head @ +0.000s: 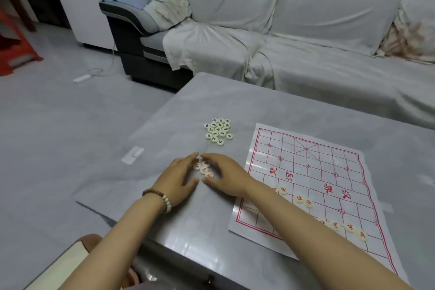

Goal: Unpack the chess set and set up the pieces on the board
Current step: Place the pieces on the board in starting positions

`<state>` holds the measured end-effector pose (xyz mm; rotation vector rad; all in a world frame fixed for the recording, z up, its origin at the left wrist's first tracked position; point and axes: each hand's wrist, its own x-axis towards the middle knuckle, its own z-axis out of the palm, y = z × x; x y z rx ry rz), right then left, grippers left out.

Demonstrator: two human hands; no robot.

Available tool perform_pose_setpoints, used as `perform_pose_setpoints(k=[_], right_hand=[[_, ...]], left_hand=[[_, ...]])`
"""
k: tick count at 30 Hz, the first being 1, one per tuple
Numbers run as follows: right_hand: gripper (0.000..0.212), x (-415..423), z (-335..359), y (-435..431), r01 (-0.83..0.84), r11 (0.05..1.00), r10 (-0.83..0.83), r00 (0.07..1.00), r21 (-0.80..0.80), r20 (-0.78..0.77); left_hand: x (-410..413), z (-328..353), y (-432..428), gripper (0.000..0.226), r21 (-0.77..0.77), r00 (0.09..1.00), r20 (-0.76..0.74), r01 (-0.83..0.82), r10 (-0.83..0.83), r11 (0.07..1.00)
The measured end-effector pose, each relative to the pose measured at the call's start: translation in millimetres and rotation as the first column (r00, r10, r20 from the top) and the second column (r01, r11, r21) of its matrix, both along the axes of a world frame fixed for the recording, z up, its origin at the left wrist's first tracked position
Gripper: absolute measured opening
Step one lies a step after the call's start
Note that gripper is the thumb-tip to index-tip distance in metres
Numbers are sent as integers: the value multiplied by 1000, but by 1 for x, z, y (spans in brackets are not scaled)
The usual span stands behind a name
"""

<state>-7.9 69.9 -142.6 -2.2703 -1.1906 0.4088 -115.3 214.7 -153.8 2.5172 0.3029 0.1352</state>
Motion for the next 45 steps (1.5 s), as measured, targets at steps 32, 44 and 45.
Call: perform_pose_setpoints(k=[32, 44, 45], right_hand=[[22, -3, 27, -117, 276, 911, -259, 961, 306, -96], [25, 23, 14, -239, 495, 859, -476, 866, 132, -151], [24, 23, 13, -241, 486, 868, -469, 870, 103, -149]], left_hand=[[8, 19, -45, 34, -351, 982, 173, -6, 71, 936], [34, 18, -172, 33, -172, 907, -33, 408, -420, 896], [35, 18, -175, 33, -133, 899, -54, 425, -435, 895]])
